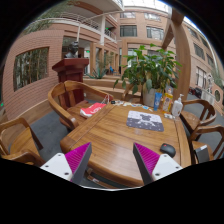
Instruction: Arrange mouse
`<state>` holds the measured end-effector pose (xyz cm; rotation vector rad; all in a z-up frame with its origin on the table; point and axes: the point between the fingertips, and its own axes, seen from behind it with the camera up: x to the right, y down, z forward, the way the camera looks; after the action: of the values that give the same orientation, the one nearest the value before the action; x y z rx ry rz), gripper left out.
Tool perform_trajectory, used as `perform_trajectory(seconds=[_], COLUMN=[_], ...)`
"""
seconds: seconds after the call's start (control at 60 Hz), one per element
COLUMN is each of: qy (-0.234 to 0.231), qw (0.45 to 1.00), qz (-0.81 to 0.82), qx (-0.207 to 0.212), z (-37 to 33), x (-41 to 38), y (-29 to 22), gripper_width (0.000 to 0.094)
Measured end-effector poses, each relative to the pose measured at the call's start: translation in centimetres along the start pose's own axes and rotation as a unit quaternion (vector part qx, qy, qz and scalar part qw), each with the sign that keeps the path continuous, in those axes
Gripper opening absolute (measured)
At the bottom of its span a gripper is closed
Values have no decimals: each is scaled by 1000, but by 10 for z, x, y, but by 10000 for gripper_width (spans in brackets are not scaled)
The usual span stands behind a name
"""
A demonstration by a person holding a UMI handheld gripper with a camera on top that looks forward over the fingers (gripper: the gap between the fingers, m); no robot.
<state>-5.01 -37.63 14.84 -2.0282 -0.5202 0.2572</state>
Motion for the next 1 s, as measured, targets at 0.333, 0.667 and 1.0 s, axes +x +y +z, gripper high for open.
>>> perform_trajectory(seconds=[0.333, 0.667, 1.0], qy=[92, 185, 187], qw=[990, 974, 976], qz=[48, 100, 78], qx=[-93, -80, -73], z=[33, 84, 145], x=[123, 273, 318], y=[115, 130, 109], gripper_width=[855, 856, 849])
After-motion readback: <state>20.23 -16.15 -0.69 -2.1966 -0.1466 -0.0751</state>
